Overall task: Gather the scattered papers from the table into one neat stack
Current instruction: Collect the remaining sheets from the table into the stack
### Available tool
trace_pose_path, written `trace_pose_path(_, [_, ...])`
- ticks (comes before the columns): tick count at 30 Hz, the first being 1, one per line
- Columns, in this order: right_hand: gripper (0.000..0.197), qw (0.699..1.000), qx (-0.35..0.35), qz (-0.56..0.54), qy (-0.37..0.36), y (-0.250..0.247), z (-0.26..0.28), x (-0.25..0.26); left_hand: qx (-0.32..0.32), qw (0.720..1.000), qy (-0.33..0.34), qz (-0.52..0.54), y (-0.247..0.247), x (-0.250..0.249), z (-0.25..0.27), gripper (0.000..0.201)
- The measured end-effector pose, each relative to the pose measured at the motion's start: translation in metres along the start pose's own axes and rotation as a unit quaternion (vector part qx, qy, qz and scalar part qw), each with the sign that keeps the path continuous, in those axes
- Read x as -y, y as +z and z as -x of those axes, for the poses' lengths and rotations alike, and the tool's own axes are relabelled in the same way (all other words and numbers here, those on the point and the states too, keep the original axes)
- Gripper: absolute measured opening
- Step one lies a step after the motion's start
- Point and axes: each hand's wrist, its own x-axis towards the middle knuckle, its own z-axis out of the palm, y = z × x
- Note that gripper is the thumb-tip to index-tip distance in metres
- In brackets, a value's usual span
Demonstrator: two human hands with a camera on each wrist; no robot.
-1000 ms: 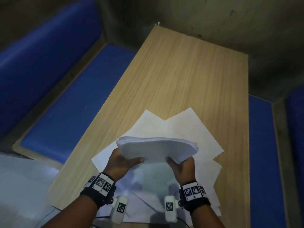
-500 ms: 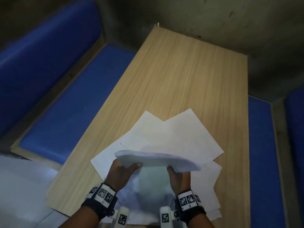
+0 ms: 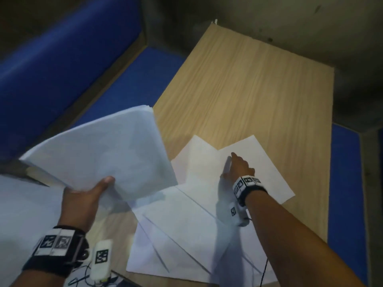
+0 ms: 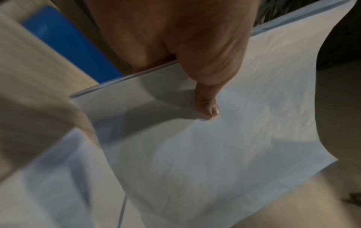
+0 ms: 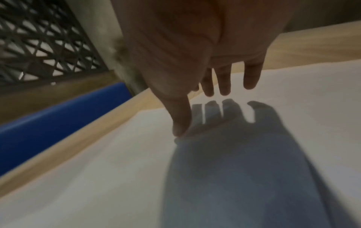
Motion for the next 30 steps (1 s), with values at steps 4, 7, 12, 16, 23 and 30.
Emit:
trace_pose_path(4, [0.050, 0.997, 0.032, 0.054, 0.036, 0.002, -0.009, 0.009, -0.028, 0.999, -0.025, -0.023, -0.025, 0.009, -0.003, 0.045])
trace_pose_path(7, [0.024, 0.998, 0.056, 0.023, -0.006, -0.009, -0.014, 0.009, -0.070, 0.996, -0.048, -0.015, -0.035, 0.016, 0.000, 0.057])
trace_pose_path(12, [0.020, 0.982, 0.071, -0.142, -0.102, -0.032, 0.011, 0.010, -0.098, 0.991, -0.085, -0.022, -0.040, 0.014, 0.002, 0.045])
trace_pose_path(16, [0.022, 0.976, 0.109, -0.125, -0.143, -0.019, 0.055, 0.008, -0.093, 0.989, -0.104, -0.039, -0.046, 0.017, -0.002, 0.042])
trace_pose_path(23, [0.064, 0.986, 0.099, -0.033, -0.128, 0.046, 0.098, 0.014, -0.102, 0.985, -0.119, -0.067, -0.053, 0.031, -0.016, 0.103])
trace_pose_path(30, [0.084, 0.993, 0.095, 0.062, -0.037, 0.051, 0.083, 0.025, -0.072, 0.989, -0.108, -0.065, -0.045, 0.033, -0.014, 0.087])
